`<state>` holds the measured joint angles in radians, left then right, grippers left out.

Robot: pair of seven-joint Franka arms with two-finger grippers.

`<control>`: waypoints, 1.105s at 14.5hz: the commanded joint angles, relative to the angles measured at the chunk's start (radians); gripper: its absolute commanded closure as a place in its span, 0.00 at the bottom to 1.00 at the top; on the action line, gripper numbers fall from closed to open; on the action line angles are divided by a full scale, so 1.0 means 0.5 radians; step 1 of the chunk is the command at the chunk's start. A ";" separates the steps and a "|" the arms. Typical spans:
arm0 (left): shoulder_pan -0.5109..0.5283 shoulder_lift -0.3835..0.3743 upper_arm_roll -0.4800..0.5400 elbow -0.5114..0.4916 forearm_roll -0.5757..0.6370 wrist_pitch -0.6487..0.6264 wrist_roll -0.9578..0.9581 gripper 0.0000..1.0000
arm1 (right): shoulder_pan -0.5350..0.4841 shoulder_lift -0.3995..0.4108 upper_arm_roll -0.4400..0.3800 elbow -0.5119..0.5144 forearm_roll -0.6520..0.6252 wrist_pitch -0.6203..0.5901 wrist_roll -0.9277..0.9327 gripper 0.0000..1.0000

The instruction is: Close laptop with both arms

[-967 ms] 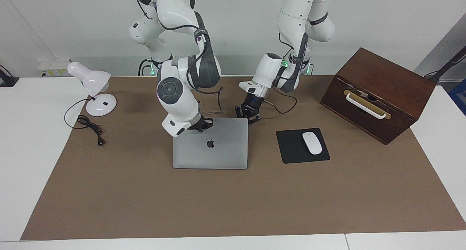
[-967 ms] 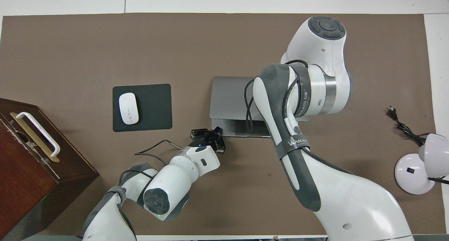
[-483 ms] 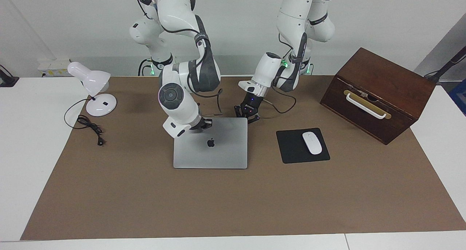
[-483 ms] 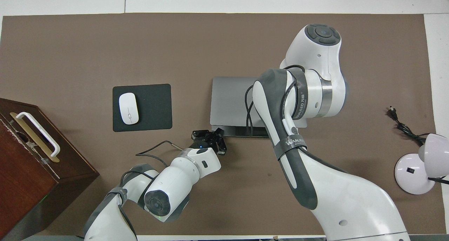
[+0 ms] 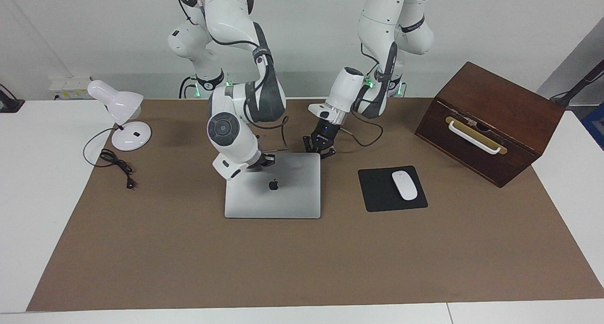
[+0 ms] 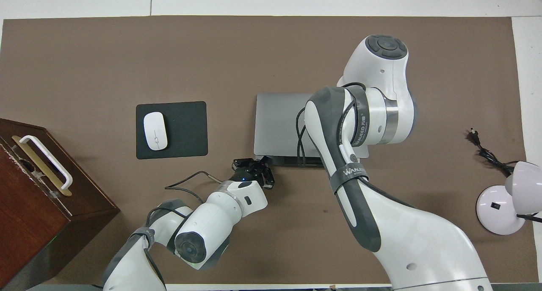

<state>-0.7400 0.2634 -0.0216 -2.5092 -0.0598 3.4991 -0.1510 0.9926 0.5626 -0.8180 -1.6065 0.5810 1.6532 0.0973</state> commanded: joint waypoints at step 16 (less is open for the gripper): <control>-0.063 0.050 0.022 -0.078 0.015 -0.009 -0.005 1.00 | 0.040 -0.064 0.050 -0.192 0.041 0.105 -0.066 1.00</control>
<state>-0.7404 0.2634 -0.0213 -2.5095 -0.0598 3.4993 -0.1501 1.0058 0.5624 -0.7992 -1.6585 0.5811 1.6731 0.0963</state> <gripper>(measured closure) 0.991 0.991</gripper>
